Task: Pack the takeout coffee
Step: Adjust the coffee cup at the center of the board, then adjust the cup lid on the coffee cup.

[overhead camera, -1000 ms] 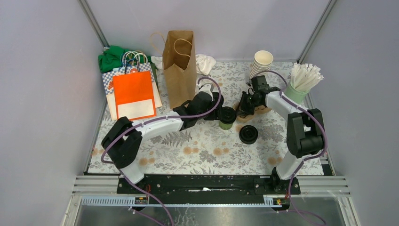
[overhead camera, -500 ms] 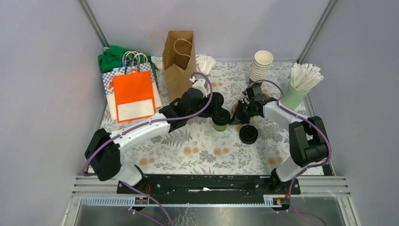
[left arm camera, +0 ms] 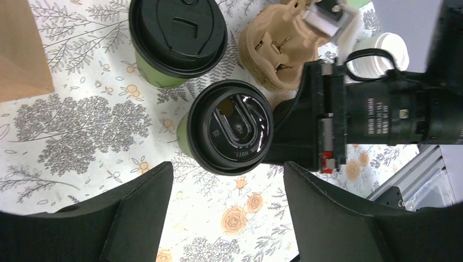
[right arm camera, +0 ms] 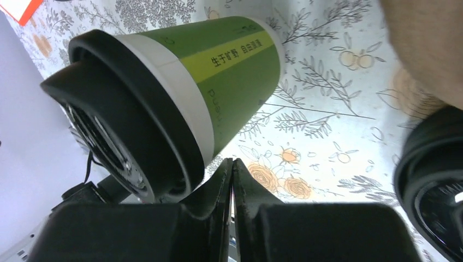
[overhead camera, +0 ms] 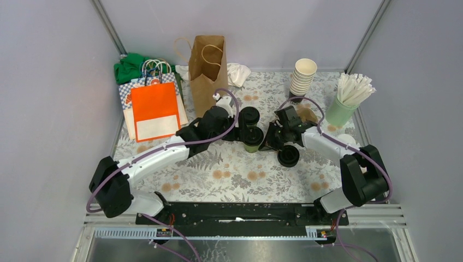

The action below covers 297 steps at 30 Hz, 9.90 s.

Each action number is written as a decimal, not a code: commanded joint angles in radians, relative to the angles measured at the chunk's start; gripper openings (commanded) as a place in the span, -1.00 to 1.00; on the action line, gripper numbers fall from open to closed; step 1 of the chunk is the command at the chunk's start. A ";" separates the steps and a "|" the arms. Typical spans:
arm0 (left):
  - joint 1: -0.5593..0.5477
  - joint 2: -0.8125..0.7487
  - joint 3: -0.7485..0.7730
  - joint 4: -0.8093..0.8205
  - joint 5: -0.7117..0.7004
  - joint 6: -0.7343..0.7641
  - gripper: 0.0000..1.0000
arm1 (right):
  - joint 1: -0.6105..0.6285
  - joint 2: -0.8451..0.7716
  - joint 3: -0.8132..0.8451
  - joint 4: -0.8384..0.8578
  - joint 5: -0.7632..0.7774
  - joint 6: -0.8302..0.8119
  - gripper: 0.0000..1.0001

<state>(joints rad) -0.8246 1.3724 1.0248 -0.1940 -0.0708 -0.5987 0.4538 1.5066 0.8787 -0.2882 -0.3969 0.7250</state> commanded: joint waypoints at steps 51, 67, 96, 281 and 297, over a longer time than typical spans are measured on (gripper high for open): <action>0.188 0.092 -0.233 0.402 0.335 -0.184 -0.32 | -0.151 -0.011 0.095 0.110 -0.135 -0.103 -0.31; 0.189 0.152 -0.218 0.436 0.346 -0.188 -0.49 | -0.150 -0.006 0.036 0.148 -0.158 -0.080 -0.53; 0.188 0.208 -0.208 0.400 0.355 -0.171 -0.59 | -0.149 0.033 -0.135 0.222 -0.189 -0.021 -0.78; 0.243 0.279 -0.237 0.492 0.510 -0.161 -0.46 | -0.144 -0.039 -0.348 0.375 -0.258 0.137 -0.40; 0.226 0.290 -0.241 0.493 0.503 -0.158 -0.47 | -0.144 0.004 -0.408 0.440 -0.267 0.142 -0.42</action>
<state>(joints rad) -0.5785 1.6211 0.8085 0.3611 0.4435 -0.7937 0.3046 1.4364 0.5423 0.3138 -0.8211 0.9257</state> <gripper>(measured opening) 0.273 0.295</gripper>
